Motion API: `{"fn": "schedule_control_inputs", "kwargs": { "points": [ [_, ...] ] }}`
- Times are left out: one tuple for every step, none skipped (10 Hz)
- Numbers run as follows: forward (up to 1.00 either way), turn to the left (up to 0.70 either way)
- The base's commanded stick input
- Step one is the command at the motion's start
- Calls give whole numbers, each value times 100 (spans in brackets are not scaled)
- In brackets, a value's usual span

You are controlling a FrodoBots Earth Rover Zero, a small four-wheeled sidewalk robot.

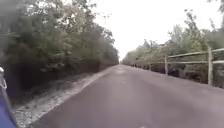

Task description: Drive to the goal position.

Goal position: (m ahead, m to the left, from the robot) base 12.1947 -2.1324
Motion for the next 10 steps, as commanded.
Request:
{"fn": "schedule_control_inputs", "kwargs": {
  "points": [
    [70,0],
    [70,0],
    [70,0],
    [70,0],
    [70,0],
    [70,0],
    [70,0],
    [70,0],
    [70,0],
    [70,0]
  ]
}}
